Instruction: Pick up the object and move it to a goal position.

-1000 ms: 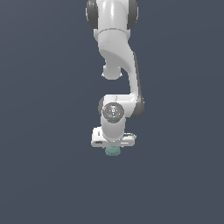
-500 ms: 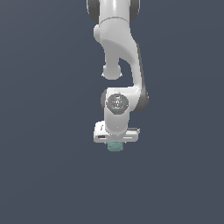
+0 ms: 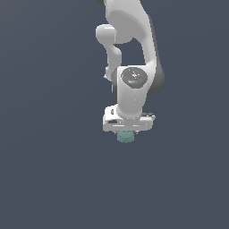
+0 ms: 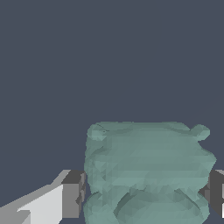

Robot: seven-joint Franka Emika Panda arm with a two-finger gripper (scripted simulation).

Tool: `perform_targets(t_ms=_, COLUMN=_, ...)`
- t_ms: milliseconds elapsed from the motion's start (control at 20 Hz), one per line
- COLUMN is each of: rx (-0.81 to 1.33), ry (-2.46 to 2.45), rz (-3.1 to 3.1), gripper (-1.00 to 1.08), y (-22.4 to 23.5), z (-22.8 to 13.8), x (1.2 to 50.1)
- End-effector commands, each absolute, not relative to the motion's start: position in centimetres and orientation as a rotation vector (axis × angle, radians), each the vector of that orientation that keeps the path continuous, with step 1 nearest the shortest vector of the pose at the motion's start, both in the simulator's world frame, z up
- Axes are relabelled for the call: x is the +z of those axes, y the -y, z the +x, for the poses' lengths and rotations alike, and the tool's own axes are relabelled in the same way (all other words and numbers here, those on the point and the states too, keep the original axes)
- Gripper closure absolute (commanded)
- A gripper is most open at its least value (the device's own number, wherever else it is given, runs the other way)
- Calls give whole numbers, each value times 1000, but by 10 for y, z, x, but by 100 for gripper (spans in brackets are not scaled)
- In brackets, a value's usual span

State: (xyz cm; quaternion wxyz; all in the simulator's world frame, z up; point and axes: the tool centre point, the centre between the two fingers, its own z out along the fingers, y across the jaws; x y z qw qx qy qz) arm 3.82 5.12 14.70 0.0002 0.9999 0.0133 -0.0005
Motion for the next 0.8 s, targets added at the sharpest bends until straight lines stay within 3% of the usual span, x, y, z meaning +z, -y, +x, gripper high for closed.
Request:
perform_targets(t_ms=0, rx=0, ry=-42, rz=3140, gripper=108, y=-63, z=28, x=173)
perform_targets(t_ms=750, rx=0, ry=-43, rz=3139, gripper=108, y=-135, z=-31, x=337)
